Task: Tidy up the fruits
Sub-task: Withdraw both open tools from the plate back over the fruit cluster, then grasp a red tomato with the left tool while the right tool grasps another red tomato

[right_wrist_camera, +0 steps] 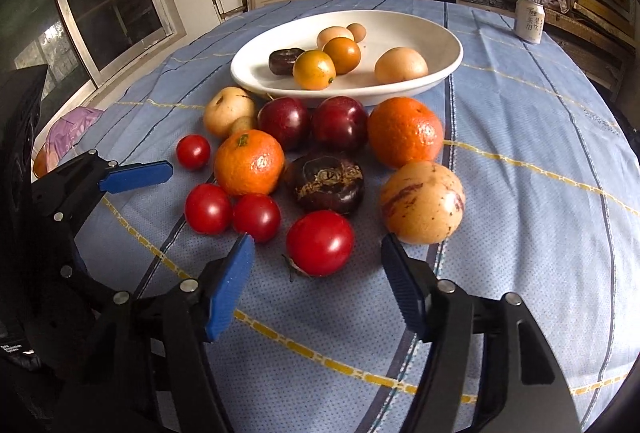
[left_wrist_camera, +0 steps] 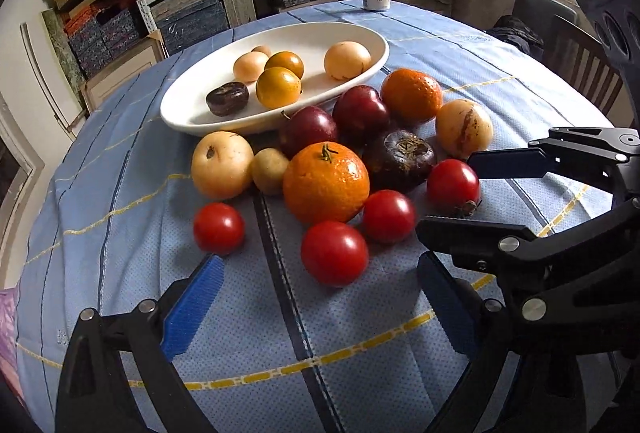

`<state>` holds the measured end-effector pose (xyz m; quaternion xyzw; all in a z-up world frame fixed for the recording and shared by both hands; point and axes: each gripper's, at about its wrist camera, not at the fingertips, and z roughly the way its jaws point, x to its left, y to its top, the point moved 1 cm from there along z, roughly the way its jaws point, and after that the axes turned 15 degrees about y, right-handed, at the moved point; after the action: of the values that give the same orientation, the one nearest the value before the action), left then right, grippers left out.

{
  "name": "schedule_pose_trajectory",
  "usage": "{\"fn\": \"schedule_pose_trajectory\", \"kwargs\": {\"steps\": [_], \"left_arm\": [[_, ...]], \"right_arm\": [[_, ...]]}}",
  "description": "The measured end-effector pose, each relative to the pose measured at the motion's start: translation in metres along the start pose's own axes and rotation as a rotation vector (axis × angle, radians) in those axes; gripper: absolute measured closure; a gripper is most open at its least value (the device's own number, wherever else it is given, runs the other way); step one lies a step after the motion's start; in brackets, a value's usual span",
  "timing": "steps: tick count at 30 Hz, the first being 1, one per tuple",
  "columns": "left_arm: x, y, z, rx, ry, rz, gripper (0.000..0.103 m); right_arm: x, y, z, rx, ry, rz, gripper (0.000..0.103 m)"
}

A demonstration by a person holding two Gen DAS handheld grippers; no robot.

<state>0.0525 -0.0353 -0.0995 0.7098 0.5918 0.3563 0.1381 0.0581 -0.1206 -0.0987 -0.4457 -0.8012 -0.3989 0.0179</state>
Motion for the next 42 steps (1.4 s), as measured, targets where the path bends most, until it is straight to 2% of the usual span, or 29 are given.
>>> {"fn": "schedule_pose_trajectory", "kwargs": {"steps": [1,3,5,9,11,22,25,31,34,42], "left_arm": [[0.001,0.001,0.001,0.007,-0.015,-0.013,0.012],[0.001,0.001,-0.001,0.005,-0.032,-0.018,0.027],[-0.002,0.002,-0.003,-0.001,-0.067,-0.013,0.043],[-0.008,0.003,-0.006,0.004,-0.096,0.008,0.067],[-0.011,0.003,-0.008,0.005,-0.099,0.013,0.074],[-0.002,0.0,-0.011,0.015,-0.105,-0.028,0.074],[0.008,0.001,-0.013,0.019,-0.117,-0.067,0.074],[0.03,0.008,-0.019,-0.007,-0.095,-0.139,0.074],[0.043,0.01,-0.02,-0.002,-0.123,-0.188,0.074],[0.07,0.033,-0.024,-0.047,-0.088,-0.233,0.074]], "right_arm": [[0.001,0.001,0.001,0.0,-0.008,-0.004,0.044],[0.0,0.003,0.002,0.006,-0.008,0.0,0.05],[-0.001,0.004,0.002,0.008,-0.014,0.002,0.069],[-0.003,0.003,0.001,-0.003,-0.015,0.029,0.071],[-0.004,0.001,-0.001,-0.003,-0.02,0.03,0.071],[-0.001,-0.006,-0.009,-0.007,-0.033,0.026,0.071],[0.001,-0.006,-0.013,-0.02,-0.042,0.024,0.071],[0.006,-0.006,-0.026,-0.054,-0.057,0.016,0.071],[0.006,-0.004,-0.034,-0.077,-0.073,0.019,0.071],[0.011,0.019,-0.041,-0.121,-0.084,-0.019,0.071]]}}
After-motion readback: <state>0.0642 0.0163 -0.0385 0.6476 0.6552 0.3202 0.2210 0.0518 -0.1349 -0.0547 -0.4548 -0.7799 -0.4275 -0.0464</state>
